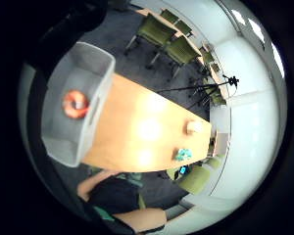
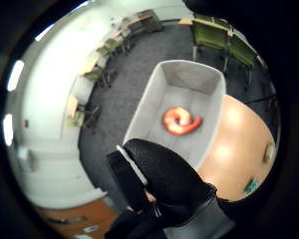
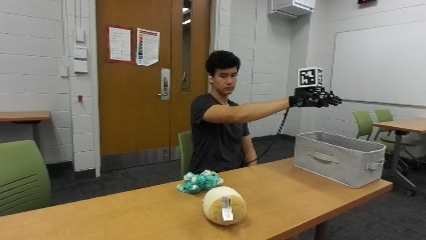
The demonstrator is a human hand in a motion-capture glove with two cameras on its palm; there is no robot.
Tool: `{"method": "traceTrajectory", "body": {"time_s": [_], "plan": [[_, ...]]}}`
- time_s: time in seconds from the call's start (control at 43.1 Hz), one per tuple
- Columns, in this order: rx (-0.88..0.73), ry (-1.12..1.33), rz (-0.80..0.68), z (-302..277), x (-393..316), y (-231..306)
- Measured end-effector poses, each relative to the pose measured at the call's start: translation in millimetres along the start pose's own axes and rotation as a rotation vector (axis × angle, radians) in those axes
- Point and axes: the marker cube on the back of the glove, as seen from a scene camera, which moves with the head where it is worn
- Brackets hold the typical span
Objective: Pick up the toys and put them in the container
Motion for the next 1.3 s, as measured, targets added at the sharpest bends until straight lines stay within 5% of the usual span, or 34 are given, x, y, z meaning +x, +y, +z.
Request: {"method": "traceTrajectory", "body": {"time_s": [0.093,0.209,0.557,1.3], "plan": [[-0.013,-0.045,-0.057,-4.9,43.7,28.6],[-0.018,0.005,0.159,-4.1,108.9,53.8],[-0.01,0.022,0.398,19.1,268.1,154.1],[-0.207,-0.023,0.639,176.0,434.6,320.7]]}}
